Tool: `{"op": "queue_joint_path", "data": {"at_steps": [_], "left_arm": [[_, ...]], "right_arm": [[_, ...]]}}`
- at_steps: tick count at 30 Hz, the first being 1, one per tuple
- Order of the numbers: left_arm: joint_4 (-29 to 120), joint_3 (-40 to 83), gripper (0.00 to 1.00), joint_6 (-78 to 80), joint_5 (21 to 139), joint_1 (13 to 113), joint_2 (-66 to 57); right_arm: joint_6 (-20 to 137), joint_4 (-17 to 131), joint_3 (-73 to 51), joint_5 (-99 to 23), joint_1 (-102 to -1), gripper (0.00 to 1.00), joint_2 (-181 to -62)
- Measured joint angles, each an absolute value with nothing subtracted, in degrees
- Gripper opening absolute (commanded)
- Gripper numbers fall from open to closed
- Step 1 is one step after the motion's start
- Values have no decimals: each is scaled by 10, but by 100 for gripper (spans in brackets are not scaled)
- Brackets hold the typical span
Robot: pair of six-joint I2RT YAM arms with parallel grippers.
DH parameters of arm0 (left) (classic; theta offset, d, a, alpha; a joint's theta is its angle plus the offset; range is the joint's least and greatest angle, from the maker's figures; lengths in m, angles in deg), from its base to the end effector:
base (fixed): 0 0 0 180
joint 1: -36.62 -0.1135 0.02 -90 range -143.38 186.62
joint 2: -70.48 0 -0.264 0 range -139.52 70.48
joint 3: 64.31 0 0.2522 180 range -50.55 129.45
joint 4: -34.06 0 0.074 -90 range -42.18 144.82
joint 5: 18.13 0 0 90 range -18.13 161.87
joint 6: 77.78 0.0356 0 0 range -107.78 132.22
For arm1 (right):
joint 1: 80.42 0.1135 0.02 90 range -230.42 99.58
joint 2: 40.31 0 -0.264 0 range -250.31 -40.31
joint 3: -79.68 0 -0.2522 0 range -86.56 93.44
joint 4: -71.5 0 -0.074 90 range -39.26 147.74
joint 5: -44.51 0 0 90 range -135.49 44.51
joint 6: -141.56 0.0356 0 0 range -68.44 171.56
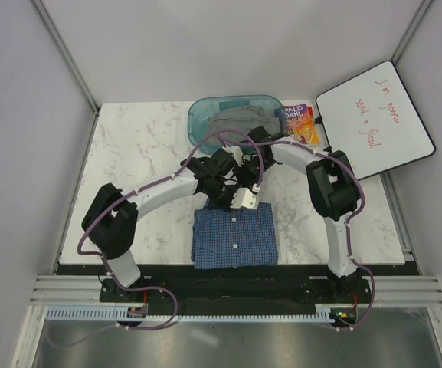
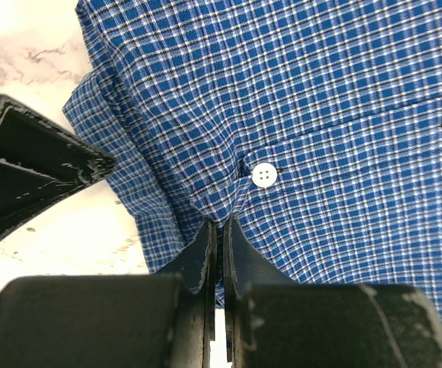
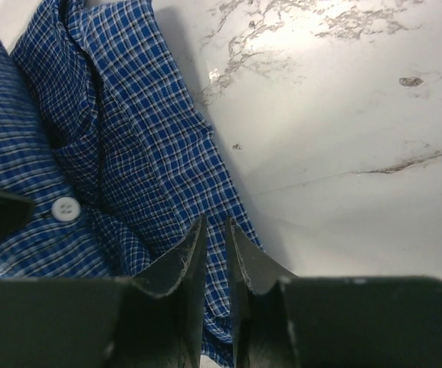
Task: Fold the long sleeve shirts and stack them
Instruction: Fold the shirt
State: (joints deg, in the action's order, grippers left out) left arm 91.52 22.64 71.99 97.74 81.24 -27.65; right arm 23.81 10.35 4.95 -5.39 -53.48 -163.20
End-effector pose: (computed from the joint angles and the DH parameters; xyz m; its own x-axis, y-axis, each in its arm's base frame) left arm 0.2335 -0.2522 0.2272 0.3101 0.7863 -0.5345 0.9479 -0.2989 0.1101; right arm 0.3671 0.2123 0.1596 -0.5604 -0.6843 -0.4665 -0.8128 0.3463 0.4684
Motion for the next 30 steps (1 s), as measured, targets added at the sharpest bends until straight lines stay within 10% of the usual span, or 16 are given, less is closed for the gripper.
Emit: {"op": "queue_joint_path", "data": {"at_steps": [9,17,30], "left_arm": [[848,219,20,738,964,788,-303],[824,212,47,715,945,750,-288],[896,283,53,580,1015,643,-298]], "right_arm": [[232,103,49,-53,-535,23,-1636],[258,97,65,-55,-543,48,-1636],[294,81,119,-117,-604,58,-1504]]}}
